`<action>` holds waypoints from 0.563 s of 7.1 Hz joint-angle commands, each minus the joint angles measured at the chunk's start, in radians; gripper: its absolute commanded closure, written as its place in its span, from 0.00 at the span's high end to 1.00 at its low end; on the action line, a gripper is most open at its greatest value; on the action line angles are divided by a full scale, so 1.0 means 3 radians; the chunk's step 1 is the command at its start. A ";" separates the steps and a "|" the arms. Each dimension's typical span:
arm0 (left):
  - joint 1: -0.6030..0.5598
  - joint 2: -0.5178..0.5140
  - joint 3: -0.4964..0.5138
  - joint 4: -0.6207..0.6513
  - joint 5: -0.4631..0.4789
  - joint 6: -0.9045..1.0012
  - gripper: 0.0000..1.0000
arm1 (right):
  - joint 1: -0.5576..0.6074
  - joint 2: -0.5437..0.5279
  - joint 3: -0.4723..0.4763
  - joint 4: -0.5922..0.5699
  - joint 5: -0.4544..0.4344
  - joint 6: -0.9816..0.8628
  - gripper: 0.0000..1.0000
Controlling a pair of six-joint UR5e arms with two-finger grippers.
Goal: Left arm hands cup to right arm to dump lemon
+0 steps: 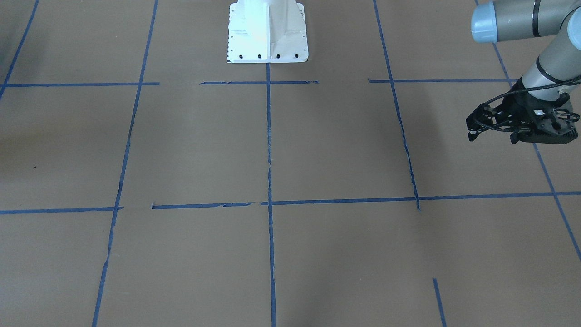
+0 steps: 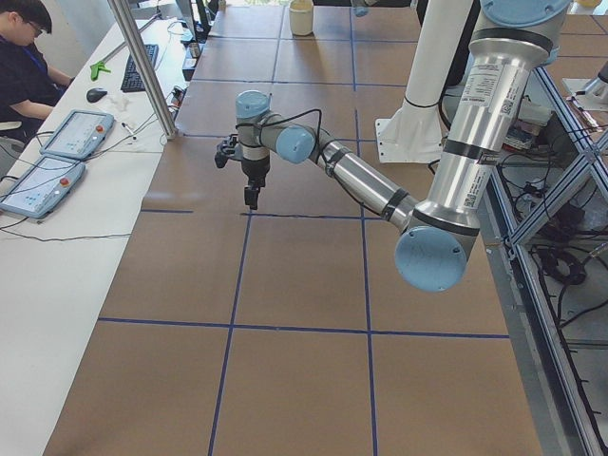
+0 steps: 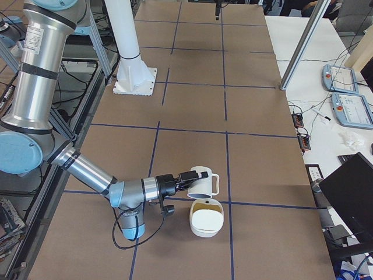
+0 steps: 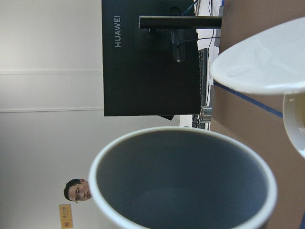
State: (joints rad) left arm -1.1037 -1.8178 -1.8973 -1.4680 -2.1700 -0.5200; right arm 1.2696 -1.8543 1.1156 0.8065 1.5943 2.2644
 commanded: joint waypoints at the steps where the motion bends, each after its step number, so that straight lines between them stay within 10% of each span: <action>1: 0.0013 0.0005 -0.0001 0.0000 -0.0002 0.0000 1.00 | 0.0002 -0.0118 0.0004 -0.0197 0.0044 -0.0851 0.05; 4: 0.0013 0.0005 0.0014 0.0000 -0.0002 0.0005 1.00 | -0.0003 -0.0246 -0.0016 -0.0351 0.0161 -0.2022 0.03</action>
State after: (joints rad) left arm -1.1000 -1.8163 -1.8941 -1.4680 -2.1706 -0.5197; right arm 1.2699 -1.9179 1.1143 0.7242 1.6216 1.8060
